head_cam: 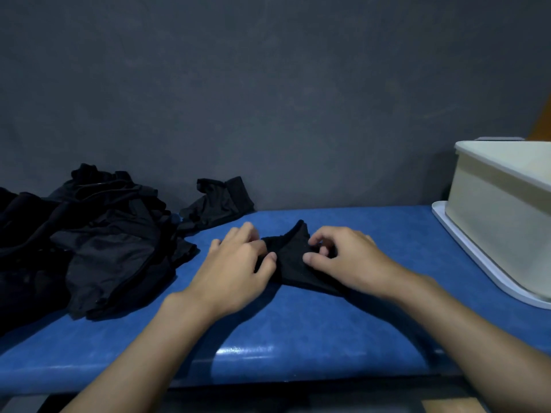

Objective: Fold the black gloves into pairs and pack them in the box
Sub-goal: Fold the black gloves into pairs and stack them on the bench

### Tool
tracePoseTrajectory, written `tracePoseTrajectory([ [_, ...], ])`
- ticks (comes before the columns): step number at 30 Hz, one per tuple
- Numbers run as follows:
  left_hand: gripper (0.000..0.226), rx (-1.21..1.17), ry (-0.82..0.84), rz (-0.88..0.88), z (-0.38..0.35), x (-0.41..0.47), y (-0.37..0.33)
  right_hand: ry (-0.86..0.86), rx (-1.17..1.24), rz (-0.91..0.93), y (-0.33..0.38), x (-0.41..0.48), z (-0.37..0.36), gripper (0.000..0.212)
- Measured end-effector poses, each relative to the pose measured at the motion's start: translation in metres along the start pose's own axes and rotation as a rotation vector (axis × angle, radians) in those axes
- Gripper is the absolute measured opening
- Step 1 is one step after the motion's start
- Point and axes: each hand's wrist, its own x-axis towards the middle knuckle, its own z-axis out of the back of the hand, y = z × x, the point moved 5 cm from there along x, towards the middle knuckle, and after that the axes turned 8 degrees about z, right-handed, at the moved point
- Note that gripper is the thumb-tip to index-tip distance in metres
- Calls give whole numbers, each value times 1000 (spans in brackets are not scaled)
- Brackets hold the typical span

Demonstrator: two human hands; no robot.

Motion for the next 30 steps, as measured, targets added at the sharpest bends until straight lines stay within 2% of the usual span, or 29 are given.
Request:
tracePoseTrajectory([
  [2,27,-21,26,-53,-2,-1,-1,65,-129,12,4,-3,-8,34],
  [5,25,55,89,-38,-5,-5,-3,104,-221,31,5,-6,-16,46],
  [10,27,211,46,-46,4,-9,-5,5,-220,86,11,-5,-11,41],
  [13,29,244,28,-56,9,-13,-4,34,-199,94,16,-6,-14,40],
  [17,23,116,22,-95,18,-18,-5,116,-214,145,21,-11,-25,49],
  [19,23,83,-31,-138,21,-21,-6,85,-182,164,25,-10,-25,49],
  [21,33,55,-51,-162,20,-20,-4,36,-192,183,31,-10,-24,48],
  [23,48,67,59,-146,16,-17,-1,33,-177,177,34,-12,-25,47],
  [26,63,203,264,-98,11,-14,8,133,-149,154,33,-13,-36,51],
  [30,68,247,298,-45,7,-16,19,172,-109,140,28,-6,-43,50],
])
